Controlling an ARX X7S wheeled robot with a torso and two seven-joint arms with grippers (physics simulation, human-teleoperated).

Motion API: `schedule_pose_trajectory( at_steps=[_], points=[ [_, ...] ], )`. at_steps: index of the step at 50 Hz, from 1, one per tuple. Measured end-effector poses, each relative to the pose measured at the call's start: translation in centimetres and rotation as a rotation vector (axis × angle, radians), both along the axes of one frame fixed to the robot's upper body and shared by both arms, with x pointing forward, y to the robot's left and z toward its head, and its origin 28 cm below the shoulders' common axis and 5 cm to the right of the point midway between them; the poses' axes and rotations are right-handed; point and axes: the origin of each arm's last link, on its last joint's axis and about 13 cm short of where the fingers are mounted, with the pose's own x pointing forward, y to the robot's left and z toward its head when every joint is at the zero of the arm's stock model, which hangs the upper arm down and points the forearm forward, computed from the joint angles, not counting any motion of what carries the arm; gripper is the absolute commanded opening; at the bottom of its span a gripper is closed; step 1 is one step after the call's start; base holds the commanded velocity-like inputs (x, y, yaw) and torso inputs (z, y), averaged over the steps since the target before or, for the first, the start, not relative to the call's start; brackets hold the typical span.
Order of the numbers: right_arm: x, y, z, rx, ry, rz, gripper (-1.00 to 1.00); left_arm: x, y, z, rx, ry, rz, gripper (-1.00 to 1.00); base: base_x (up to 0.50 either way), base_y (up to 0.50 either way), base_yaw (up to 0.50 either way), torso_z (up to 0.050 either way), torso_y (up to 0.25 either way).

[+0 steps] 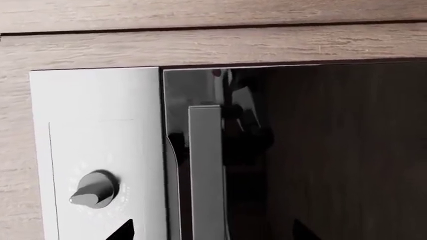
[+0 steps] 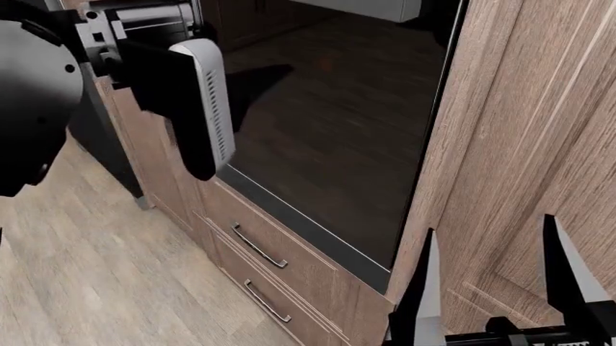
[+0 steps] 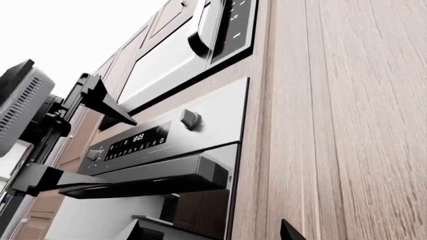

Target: Open the oven door

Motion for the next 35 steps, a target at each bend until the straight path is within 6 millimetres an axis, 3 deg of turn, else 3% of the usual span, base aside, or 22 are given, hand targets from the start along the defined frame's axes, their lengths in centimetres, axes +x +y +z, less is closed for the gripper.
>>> schedule_pose_trajectory(
  at_steps=[35],
  points=[
    [0.0,-0.1,0.0,0.003,-0.002,-0.004,1.00,2.5,0.1,1.2,0.024,-0.016,0.077,1.00,0.00,0.00,0.00,0.000,0.000]
  ],
)
